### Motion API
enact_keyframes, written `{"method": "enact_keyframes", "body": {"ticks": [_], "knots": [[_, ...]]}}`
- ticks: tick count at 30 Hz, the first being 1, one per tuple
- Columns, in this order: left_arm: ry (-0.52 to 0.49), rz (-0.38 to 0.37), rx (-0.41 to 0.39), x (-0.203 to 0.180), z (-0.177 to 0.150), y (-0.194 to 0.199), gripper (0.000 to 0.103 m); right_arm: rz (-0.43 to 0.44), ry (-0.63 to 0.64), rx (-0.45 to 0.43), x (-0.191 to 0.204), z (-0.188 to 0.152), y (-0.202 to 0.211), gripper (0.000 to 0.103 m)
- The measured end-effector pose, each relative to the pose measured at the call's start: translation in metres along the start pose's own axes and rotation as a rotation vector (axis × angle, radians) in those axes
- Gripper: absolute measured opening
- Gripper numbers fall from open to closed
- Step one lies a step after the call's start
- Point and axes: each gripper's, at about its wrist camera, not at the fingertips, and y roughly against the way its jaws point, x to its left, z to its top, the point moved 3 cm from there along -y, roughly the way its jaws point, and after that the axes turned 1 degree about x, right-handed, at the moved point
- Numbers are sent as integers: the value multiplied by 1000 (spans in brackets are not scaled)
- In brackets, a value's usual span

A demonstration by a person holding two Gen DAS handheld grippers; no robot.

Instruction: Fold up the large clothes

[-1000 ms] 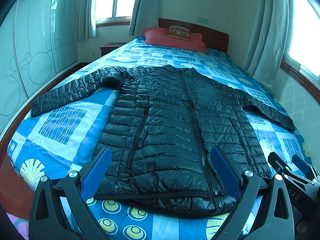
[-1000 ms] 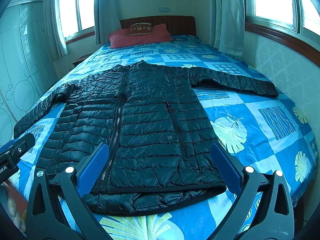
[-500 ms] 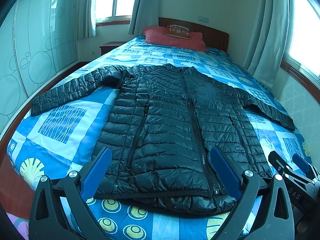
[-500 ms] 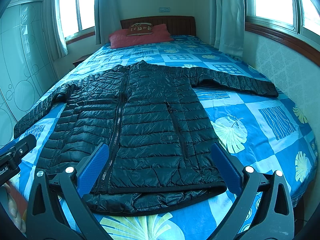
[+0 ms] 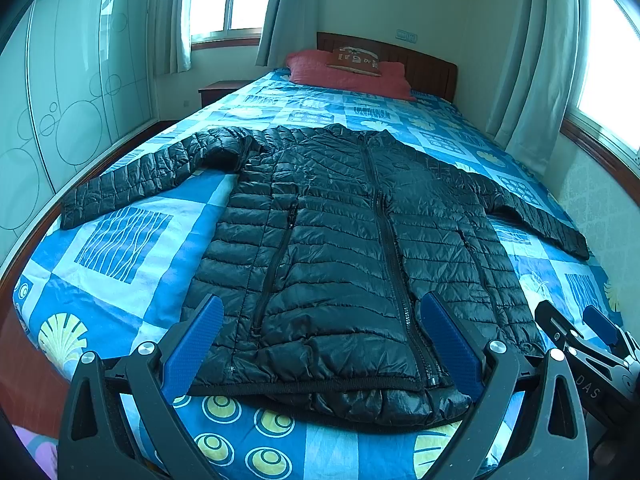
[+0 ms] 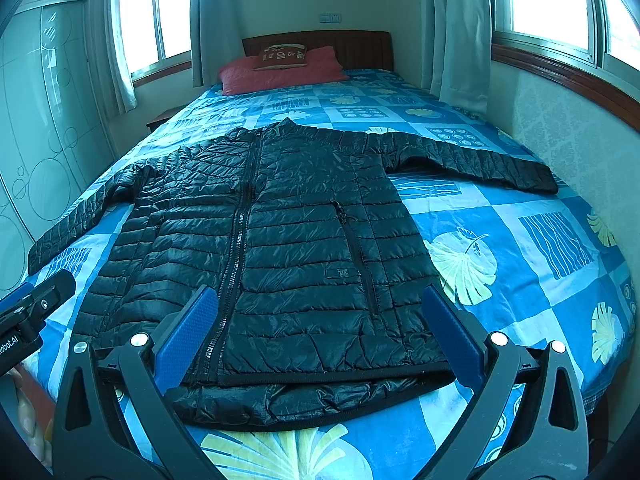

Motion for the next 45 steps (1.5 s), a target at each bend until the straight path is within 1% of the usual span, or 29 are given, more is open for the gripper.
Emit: {"method": "enact_keyframes", "body": {"ticks": [10,13,18,22,25,28,29,32,33,34,36,38,39,41,42,44,45], "knots": [[1,1,1,0,-1,0,98,4,-1,2,2,0,-1,101],[-1,0,4,0,-1,0,98,7,-1,3,9,-5,-4,101],[-6,-6,19,-3,-5,-6,98,19,-3,11,11,-7,-8,101],[-9,-18,34,-2,0,-14,98,34,-10,24,7,-4,-15,101],[6,-21,45,6,9,-23,98,44,-32,24,0,1,-23,101],[55,14,53,30,22,-38,98,43,-62,21,-14,7,-34,101],[71,26,54,37,25,-43,98,39,-78,17,-22,10,-39,101],[145,103,62,78,38,-66,98,24,-149,14,-53,20,-59,101],[167,125,70,91,40,-75,98,20,-176,12,-63,23,-65,99],[198,151,79,111,42,-87,98,13,-200,9,-75,26,-71,90],[251,200,94,144,44,-108,98,-18,-273,29,-109,33,-90,76],[300,234,104,169,45,-124,98,-16,-335,35,-135,37,-104,76],[322,255,104,182,45,-131,98,-6,-381,23,-154,40,-111,76],[361,306,100,208,46,-143,98,-10,-453,-1,-187,45,-122,75],[376,325,97,217,46,-148,98,-13,-504,-15,-210,48,-130,75],[421,339,93,238,45,-158,98,-4,-604,-29,-248,51,-143,71],[439,342,94,245,45,-163,98,1,-672,-33,-273,51,-153,66]]}}
